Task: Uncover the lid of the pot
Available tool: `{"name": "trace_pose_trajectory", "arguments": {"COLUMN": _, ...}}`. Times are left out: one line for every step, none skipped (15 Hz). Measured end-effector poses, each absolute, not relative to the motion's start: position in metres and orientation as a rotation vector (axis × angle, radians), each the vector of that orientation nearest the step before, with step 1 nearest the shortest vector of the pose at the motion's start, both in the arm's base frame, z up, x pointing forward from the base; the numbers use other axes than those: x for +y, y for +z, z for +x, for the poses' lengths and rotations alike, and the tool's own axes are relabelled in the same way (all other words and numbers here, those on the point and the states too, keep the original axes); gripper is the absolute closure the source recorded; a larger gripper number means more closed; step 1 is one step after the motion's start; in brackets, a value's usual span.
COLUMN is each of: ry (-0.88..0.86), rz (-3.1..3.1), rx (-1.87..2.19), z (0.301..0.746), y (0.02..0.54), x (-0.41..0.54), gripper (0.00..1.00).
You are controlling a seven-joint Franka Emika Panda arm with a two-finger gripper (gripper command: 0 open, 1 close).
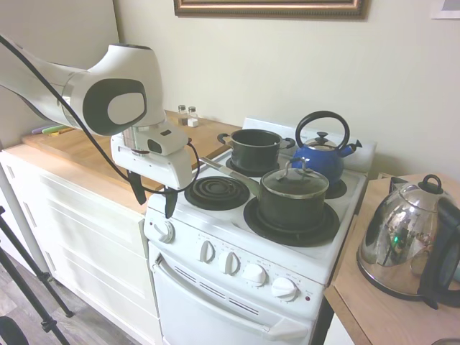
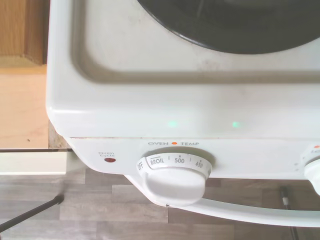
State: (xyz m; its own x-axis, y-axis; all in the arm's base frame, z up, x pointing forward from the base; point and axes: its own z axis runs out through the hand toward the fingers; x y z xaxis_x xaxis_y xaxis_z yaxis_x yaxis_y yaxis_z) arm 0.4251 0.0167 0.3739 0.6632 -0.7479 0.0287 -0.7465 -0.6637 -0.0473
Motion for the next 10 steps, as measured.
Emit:
{"name": "trace_pose_trajectory", "arguments": {"ry": -0.065, "rz": -2.841, "rx": 1.271, "z": 0.425, "y": 0.373, "x": 0.017, "gripper": 0.0}}
{"name": "trace_pose_trajectory", "arguments": {"ry": -0.057, "rz": -2.846, "rx": 1.269, "z": 0.424, "y": 0.373, "x": 0.016, "gripper": 0.0}}
{"name": "trace_pose_trajectory", "arguments": {"ry": -0.06, "rz": -2.842, "rx": 1.276, "z": 0.425, "y": 0.374, "x": 0.013, "gripper": 0.0}}
{"name": "trace_pose_trajectory", "arguments": {"ry": -0.07, "rz": -2.832, "rx": 1.291, "z": 0.427, "y": 0.377, "x": 0.009, "gripper": 0.0}}
{"name": "trace_pose_trajectory", "arguments": {"ry": -0.092, "rz": -2.813, "rx": 1.319, "z": 0.43, "y": 0.384, "x": 0.002, "gripper": 0.0}}
{"name": "trace_pose_trajectory", "arguments": {"ry": -0.116, "rz": -2.791, "rx": 1.352, "z": 0.434, "y": 0.392, "x": -0.004, "gripper": 0.0}}
{"name": "trace_pose_trajectory", "arguments": {"ry": -0.139, "rz": -2.767, "rx": 1.391, "z": 0.439, "y": 0.4, "x": -0.01, "gripper": 0.0}}
{"name": "trace_pose_trajectory", "arguments": {"ry": -0.176, "rz": -2.729, "rx": 1.456, "z": 0.444, "y": 0.411, "x": -0.018, "gripper": 0.0}}
{"name": "trace_pose_trajectory", "arguments": {"ry": -0.205, "rz": -2.686, "rx": 1.525, "z": 0.45, "y": 0.423, "x": -0.028, "gripper": 0.0}}
{"name": "trace_pose_trajectory", "arguments": {"ry": -0.229, "rz": -2.646, "rx": 1.577, "z": 0.455, "y": 0.436, "x": -0.04, "gripper": 0.0}}
